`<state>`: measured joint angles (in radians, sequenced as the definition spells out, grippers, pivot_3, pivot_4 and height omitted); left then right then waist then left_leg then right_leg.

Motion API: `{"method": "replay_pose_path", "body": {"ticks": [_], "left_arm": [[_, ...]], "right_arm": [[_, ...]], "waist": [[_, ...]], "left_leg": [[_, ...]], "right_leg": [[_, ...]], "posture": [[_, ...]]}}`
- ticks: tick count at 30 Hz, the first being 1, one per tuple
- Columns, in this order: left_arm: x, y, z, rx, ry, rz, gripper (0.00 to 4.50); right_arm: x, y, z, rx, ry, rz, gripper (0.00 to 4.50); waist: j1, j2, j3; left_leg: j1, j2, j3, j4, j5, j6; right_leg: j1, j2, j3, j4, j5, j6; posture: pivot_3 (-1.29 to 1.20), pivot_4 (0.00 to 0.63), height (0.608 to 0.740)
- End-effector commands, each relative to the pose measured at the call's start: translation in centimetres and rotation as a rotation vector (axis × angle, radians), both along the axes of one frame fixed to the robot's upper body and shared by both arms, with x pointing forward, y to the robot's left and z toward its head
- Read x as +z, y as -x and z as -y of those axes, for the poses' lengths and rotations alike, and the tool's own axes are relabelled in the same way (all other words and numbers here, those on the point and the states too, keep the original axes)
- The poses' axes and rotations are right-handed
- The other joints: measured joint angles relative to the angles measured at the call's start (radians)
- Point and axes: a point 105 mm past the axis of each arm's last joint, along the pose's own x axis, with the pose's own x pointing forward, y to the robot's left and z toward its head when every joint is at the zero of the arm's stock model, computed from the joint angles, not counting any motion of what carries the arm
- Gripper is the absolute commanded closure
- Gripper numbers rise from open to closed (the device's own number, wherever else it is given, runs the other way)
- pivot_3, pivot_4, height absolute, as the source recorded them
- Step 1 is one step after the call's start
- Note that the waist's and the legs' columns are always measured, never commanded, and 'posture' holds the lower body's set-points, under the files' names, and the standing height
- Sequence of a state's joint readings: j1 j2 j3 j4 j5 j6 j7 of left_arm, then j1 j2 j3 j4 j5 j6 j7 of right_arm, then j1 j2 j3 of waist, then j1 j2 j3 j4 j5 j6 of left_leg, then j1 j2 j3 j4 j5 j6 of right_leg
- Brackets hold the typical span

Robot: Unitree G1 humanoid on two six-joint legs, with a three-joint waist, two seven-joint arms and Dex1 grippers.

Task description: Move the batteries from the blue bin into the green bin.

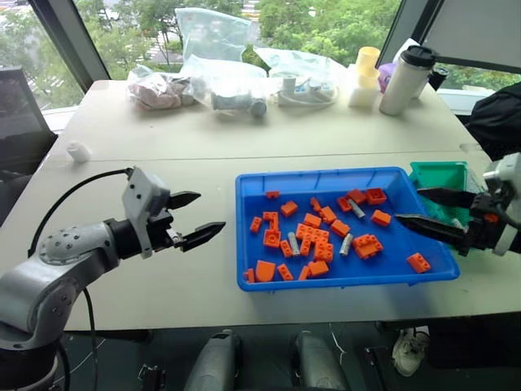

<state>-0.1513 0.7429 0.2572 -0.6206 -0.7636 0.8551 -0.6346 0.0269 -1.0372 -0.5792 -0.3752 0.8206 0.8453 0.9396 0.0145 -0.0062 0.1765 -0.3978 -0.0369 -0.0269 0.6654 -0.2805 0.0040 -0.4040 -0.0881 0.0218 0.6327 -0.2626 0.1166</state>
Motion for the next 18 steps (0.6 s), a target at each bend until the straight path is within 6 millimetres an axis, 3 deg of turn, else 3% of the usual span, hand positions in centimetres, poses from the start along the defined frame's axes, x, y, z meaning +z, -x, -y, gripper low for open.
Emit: {"method": "replay_pose_path", "body": {"ticks": [1, 11, 18], "left_arm": [[1.0, -0.1, -0.4, 0.018, -0.005, 0.058, 0.0], [0.7, 0.3, 0.2, -0.016, -0.007, 0.039, 0.0], [1.2, 0.0, 0.3, -0.022, -0.008, 0.055, 0.0]], "right_arm": [[0.7, 0.2, -0.6, 0.017, 0.005, 0.043, 0.01], [0.3, 0.5, -1.6, 0.052, -0.016, -0.019, 0.01], [0.3, -0.4, -1.7, 0.025, -0.016, -0.056, 0.01]], "waist": [[-0.001, 0.0, 0.0], [-0.001, 0.0, 0.0], [-0.002, 0.0, 0.0]], "left_leg": [[0.0, 0.0, 0.0, 0.0, 0.0, 0.0], [0.0, 0.0, 0.0, 0.0, 0.0, 0.0], [0.0, 0.0, 0.0, 0.0, 0.0, 0.0]], "right_leg": [[0.0, 0.0, 0.0, 0.0, 0.0, 0.0], [0.0, 0.0, 0.0, 0.0, 0.0, -0.001], [0.0, 0.0, 0.0, 0.0, -0.001, -0.001]], "posture": [[0.0, 0.15, 0.74], [0.0, 0.15, 0.74], [0.0, 0.15, 0.74]]}}
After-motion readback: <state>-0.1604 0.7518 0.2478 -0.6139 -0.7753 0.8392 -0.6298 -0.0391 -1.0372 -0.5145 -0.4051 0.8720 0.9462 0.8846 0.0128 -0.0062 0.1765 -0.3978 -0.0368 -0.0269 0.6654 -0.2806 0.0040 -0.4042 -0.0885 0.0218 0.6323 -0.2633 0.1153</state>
